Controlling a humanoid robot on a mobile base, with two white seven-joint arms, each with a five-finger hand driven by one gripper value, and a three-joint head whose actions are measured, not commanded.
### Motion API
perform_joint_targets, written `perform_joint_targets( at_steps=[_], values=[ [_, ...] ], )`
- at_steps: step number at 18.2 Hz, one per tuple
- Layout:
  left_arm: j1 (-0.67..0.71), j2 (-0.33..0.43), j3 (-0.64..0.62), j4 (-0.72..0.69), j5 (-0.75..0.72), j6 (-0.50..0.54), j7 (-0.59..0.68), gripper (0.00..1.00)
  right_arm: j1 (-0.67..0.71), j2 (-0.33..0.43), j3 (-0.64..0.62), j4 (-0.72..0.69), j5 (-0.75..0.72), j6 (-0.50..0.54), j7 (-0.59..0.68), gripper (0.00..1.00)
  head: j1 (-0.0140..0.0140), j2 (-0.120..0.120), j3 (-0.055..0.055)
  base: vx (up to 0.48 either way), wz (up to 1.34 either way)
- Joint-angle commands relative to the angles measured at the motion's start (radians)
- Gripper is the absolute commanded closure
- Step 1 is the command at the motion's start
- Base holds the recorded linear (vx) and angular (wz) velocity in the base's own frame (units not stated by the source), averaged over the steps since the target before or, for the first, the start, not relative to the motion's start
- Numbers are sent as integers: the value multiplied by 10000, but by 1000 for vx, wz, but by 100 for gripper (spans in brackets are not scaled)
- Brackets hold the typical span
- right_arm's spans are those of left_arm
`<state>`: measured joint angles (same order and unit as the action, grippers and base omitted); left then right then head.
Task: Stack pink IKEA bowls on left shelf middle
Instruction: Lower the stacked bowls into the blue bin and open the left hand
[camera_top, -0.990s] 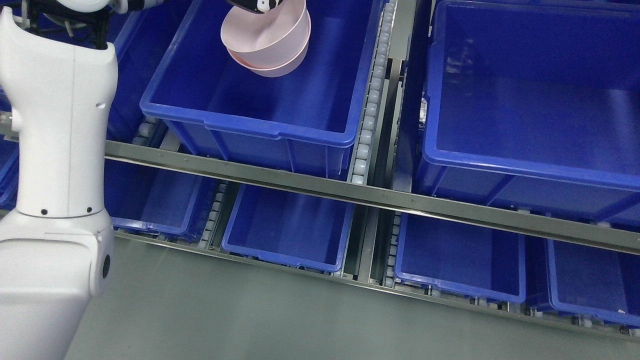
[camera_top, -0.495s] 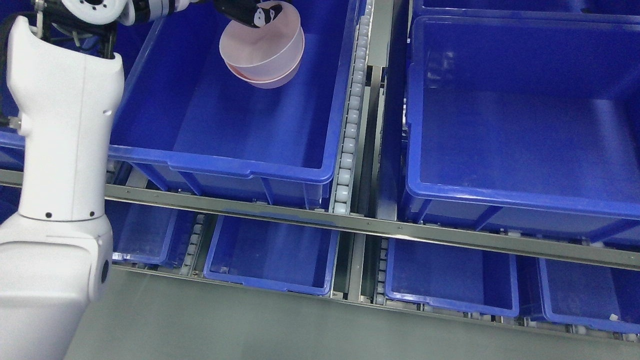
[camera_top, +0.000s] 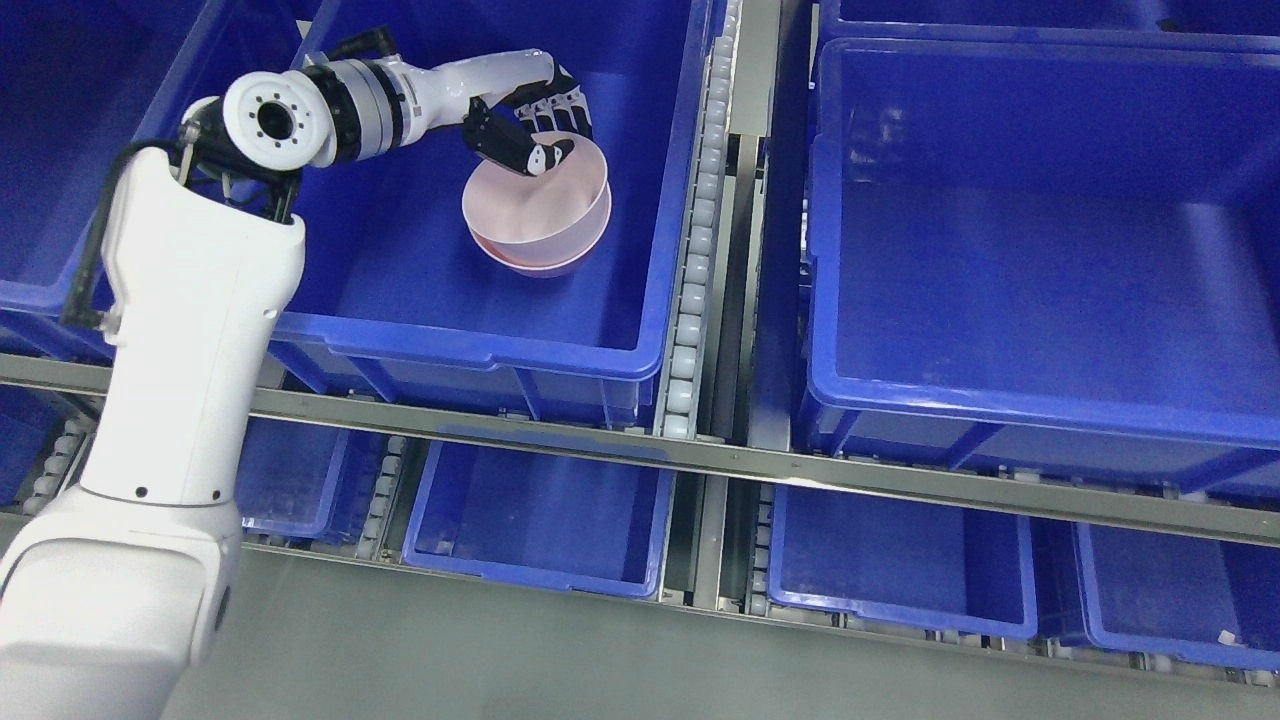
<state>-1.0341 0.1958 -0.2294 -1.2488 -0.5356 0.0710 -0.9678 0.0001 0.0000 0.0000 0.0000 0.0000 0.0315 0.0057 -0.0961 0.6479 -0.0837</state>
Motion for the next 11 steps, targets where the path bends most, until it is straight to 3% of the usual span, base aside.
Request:
perform_joint_targets(
  at_steps=[1, 3, 5, 8, 10, 11],
  values=[
    [478, -71, -375, 78, -43, -20, 60, 95, 290, -175, -107, -337, 0, 37, 4, 0, 0, 0, 0, 0, 0],
    [432, -224, -268, 78, -43, -20, 45, 85, 290, -175, -123, -337, 0, 22, 4, 0, 0, 0, 0, 0, 0],
    [356, -164, -146, 32, -28, -35, 14, 57, 290, -175, -123, -337, 0, 37, 4, 0, 0, 0, 0, 0, 0],
    [156, -133, 482, -91, -28, -35, 13, 31, 290, -175, -107, -337, 0, 37, 4, 0, 0, 0, 0, 0, 0],
    [110, -118, 621, -243, -13, -35, 29, 8, 290, -175, -107, -337, 0, 37, 4, 0, 0, 0, 0, 0, 0],
    [110, -117, 926, -472, -28, -20, 29, 4, 290, -175, -107, -337, 0, 22, 4, 0, 0, 0, 0, 0, 0]
  ],
)
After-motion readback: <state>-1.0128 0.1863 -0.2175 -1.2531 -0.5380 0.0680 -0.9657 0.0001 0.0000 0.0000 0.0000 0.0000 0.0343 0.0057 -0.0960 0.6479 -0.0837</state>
